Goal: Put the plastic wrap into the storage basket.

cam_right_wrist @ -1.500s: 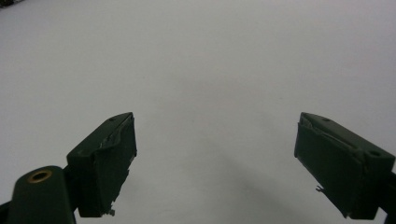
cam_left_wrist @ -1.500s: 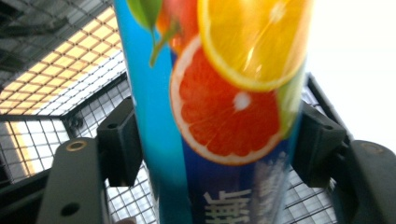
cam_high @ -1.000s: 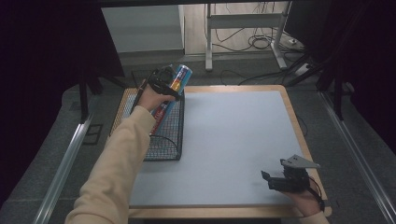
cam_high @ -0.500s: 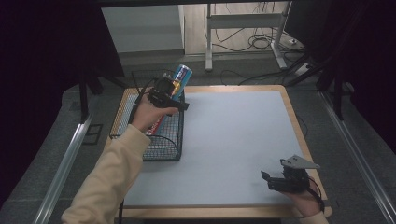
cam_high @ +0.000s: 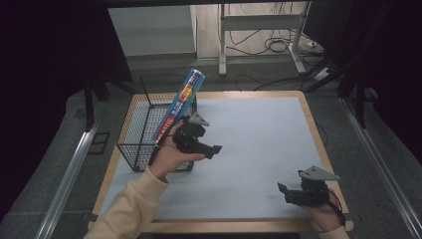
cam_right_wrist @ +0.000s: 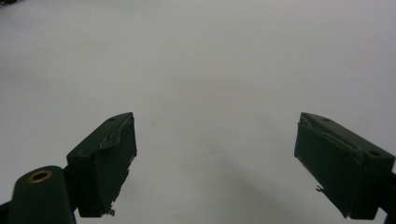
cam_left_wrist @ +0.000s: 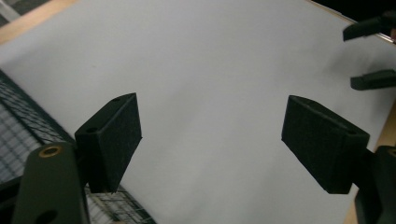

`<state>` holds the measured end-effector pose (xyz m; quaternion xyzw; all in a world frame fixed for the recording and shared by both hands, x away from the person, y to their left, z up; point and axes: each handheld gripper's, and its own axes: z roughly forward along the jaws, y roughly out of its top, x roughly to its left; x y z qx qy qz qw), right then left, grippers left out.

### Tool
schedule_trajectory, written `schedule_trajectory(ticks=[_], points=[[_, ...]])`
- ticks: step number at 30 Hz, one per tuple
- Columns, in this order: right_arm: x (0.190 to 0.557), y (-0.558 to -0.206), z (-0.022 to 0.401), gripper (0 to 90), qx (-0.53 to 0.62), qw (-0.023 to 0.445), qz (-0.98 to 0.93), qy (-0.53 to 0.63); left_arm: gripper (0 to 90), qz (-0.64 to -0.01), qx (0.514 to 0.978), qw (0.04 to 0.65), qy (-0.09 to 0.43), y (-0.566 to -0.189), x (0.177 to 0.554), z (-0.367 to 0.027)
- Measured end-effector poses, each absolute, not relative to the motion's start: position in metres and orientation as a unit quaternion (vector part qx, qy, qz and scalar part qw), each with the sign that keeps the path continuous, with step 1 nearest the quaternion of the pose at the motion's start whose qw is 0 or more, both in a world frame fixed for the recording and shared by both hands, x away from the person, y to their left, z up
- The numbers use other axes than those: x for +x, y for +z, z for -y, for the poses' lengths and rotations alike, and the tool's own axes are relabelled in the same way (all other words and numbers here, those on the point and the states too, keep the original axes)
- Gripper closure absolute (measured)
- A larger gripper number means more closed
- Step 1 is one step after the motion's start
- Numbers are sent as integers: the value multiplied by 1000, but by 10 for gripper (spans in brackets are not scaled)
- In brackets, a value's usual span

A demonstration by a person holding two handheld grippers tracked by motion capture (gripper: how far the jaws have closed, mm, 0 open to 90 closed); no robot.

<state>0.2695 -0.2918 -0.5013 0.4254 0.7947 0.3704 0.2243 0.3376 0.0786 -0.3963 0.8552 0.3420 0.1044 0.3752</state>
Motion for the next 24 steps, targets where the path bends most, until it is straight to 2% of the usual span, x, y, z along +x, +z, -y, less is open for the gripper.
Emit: schedule_trajectory(ticks=[11, 17, 24], points=[[270, -502, 292, 131, 423, 227, -794, 373, 214, -315, 864, 388, 62, -443, 311, -65], [270, -502, 292, 131, 422, 229, -794, 372, 220, -313, 864, 387, 80, -451, 305, -62], [269, -501, 293, 131, 421, 233, -793, 374, 216, -308, 867, 384, 71, -454, 303, -59]])
